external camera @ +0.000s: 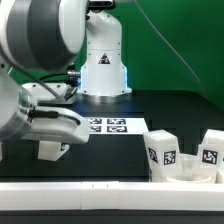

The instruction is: Assemble stool

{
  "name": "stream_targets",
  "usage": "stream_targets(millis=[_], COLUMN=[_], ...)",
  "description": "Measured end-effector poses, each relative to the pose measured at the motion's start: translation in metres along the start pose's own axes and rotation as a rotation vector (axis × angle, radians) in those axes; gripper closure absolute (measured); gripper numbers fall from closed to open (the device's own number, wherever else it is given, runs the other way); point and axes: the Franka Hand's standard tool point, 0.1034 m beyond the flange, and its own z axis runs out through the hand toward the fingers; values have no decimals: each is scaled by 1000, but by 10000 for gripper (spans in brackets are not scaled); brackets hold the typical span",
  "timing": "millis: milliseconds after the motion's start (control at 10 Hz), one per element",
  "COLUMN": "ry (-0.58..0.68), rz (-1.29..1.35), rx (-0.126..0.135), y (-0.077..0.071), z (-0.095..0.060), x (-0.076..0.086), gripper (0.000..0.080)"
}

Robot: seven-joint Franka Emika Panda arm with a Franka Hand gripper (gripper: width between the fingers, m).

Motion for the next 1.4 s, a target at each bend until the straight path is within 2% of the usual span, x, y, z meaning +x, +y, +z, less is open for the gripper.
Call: stream_targets(millis=[200,700,900,1000,1100,1300,1400], ry=[9,38,36,35,35,43,59], rz=[-3,6,8,8,9,4,-7], rx=[-25,-31,-34,-33,-32,-36,-40], y=[-3,-1,-2,-2,-1,-4,-13], z=[-4,2,4,4,4,0,-9], x=[4,13,13,13,12,12,5], gripper=[150,150,388,388,462,462,462])
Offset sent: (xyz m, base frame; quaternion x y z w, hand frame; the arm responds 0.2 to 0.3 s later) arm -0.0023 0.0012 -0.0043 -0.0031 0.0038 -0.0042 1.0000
